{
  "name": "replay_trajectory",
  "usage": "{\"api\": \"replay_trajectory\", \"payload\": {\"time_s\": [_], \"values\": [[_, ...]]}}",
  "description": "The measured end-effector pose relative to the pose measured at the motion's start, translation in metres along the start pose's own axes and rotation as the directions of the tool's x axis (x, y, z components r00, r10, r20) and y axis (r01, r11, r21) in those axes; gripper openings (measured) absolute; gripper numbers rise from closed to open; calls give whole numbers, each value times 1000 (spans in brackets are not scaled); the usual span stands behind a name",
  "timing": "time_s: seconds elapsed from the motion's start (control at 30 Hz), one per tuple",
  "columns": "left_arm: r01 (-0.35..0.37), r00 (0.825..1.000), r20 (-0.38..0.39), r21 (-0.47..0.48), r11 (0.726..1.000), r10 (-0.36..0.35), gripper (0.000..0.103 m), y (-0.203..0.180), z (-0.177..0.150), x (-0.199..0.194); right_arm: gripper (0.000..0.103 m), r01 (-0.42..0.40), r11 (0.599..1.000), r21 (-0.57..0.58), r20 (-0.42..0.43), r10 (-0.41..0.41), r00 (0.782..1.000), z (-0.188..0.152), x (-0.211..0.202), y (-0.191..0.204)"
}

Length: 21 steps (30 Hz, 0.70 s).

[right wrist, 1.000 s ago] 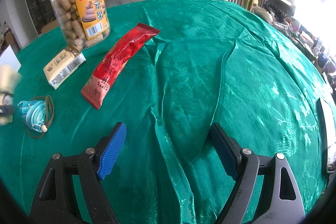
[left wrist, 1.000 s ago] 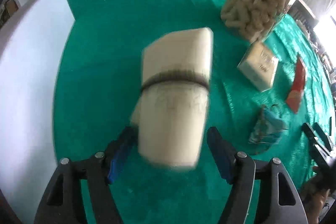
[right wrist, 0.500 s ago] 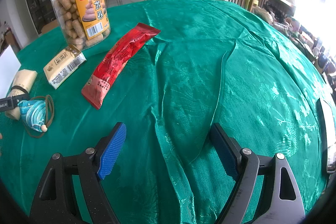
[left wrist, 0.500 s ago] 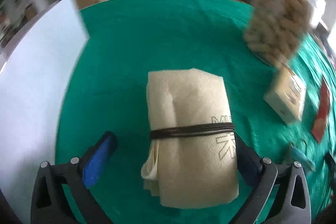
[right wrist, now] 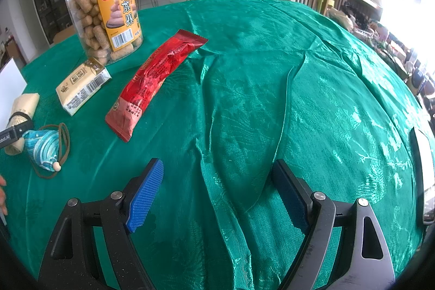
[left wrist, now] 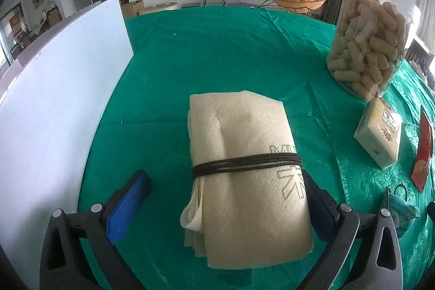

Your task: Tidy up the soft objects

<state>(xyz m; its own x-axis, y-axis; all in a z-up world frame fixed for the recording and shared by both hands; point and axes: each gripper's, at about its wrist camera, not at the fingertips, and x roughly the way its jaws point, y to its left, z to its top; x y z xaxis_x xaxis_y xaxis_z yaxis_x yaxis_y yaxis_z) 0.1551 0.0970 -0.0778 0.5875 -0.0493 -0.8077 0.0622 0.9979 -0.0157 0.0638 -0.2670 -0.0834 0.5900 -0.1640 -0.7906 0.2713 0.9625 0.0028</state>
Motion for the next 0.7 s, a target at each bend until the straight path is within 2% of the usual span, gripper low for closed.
{"api": "replay_trajectory", "payload": {"time_s": [0.7], "values": [[0, 1000, -1, 0, 1000, 0, 103, 0, 2, 3, 85, -1, 1000, -1, 0, 1, 1000, 0, 0, 0]]}}
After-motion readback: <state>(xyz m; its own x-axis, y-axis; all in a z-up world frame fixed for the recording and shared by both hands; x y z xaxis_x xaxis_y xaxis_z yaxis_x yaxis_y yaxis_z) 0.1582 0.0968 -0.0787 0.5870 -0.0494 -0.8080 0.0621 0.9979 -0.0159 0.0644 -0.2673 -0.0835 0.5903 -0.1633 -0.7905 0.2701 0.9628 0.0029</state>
